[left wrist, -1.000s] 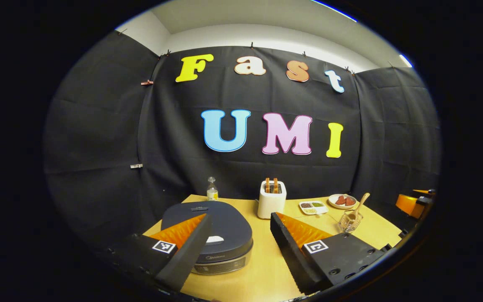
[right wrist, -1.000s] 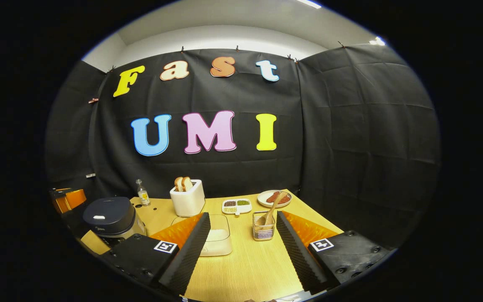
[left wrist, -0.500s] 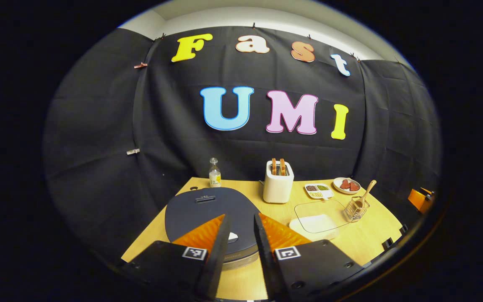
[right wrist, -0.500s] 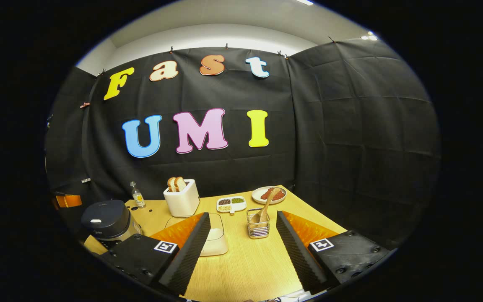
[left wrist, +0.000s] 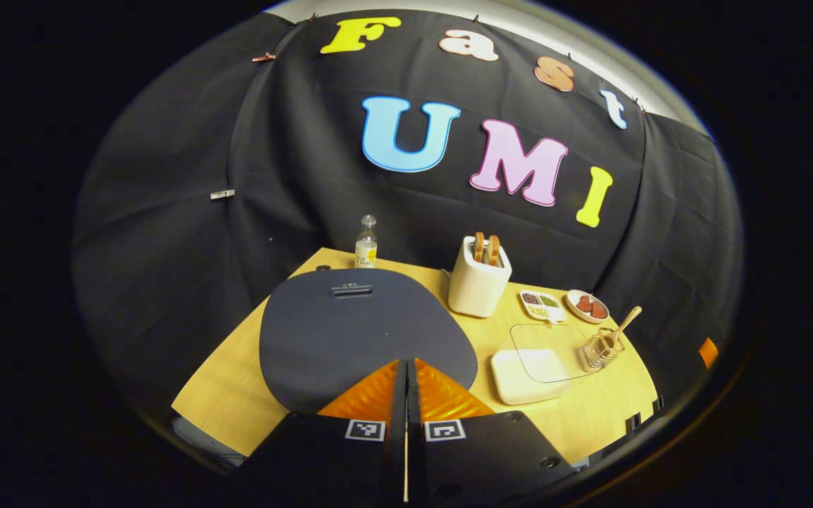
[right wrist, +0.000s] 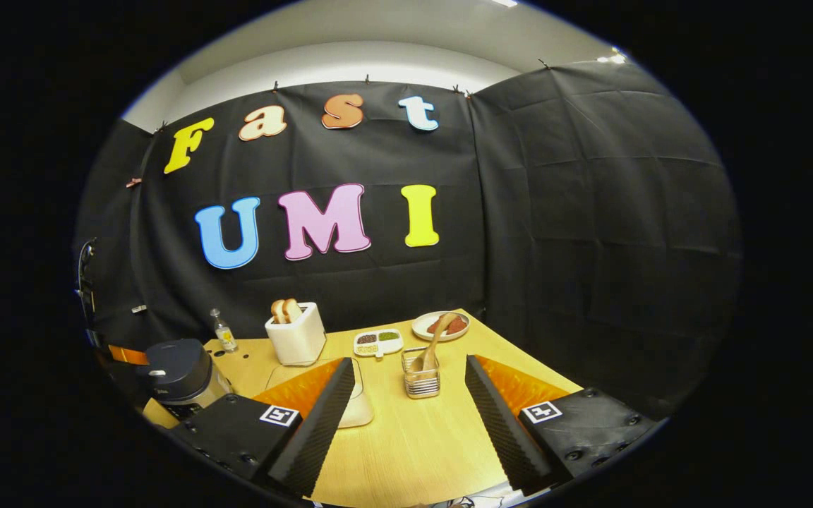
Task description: Close the left gripper, press the button to open the rice cooker; take a wooden spoon from the chopstick holder with the right hand, scoop a spoonful of rice and pour it into the rice cooker, then put the wooden spoon back into the chopstick holder.
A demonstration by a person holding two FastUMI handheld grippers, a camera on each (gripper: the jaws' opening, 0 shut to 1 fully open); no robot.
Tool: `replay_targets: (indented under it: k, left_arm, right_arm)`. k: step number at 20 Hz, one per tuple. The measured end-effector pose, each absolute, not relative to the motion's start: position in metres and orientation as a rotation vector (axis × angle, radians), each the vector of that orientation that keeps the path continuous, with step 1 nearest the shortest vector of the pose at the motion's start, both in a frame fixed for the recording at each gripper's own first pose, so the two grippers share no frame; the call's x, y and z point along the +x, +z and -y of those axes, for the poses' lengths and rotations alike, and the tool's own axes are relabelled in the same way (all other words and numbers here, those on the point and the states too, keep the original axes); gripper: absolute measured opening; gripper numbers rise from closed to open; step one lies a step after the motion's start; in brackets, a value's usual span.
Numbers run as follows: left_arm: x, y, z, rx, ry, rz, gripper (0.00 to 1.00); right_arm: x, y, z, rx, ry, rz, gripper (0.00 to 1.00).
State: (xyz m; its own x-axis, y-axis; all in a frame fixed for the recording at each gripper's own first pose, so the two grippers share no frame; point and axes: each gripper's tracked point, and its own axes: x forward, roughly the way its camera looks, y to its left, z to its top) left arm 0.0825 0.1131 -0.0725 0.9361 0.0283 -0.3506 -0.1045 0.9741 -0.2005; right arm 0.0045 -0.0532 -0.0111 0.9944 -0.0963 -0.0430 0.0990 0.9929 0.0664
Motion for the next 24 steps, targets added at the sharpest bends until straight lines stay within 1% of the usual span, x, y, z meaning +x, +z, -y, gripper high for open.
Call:
replay_targets:
  k: [3, 5, 10, 13, 17, 18, 20, 24]
  left_arm:
    - [0.088, -0.088, -0.114, -0.247, 0.068, -0.392, 0.06]
    - [0.09, -0.088, -0.114, -0.262, 0.073, -0.387, 0.06]
    - [0.091, -0.099, -0.11, -0.232, 0.08, -0.428, 0.07]
    - [0.091, -0.105, -0.114, -0.235, 0.111, -0.471, 0.07]
    - [0.093, -0.097, -0.115, -0.258, 0.148, -0.459, 0.06]
    - [0.094, -0.092, -0.115, -0.246, 0.161, -0.447, 0.06]
    - [0.092, -0.067, -0.116, -0.191, 0.205, -0.374, 0.06]
    - [0.085, 0.03, -0.131, -0.091, 0.351, -0.118, 0.07]
  right_arm:
    - [0.006, -0.016, 0.059, 0.089, -0.12, -0.066, 0.99]
    - [0.01, -0.018, 0.058, 0.085, -0.117, -0.076, 0.99]
    - [0.034, -0.017, 0.05, 0.052, -0.065, -0.095, 0.98]
    - [0.052, -0.019, 0.048, 0.042, -0.029, -0.114, 0.98]
    - [0.074, -0.02, 0.055, 0.047, -0.005, -0.13, 0.98]
    - [0.079, -0.02, 0.058, 0.051, -0.003, -0.133, 0.98]
    - [0.089, -0.026, 0.062, 0.064, 0.001, -0.155, 0.98]
    - [0.112, -0.036, 0.061, 0.075, 0.039, -0.202, 0.98]
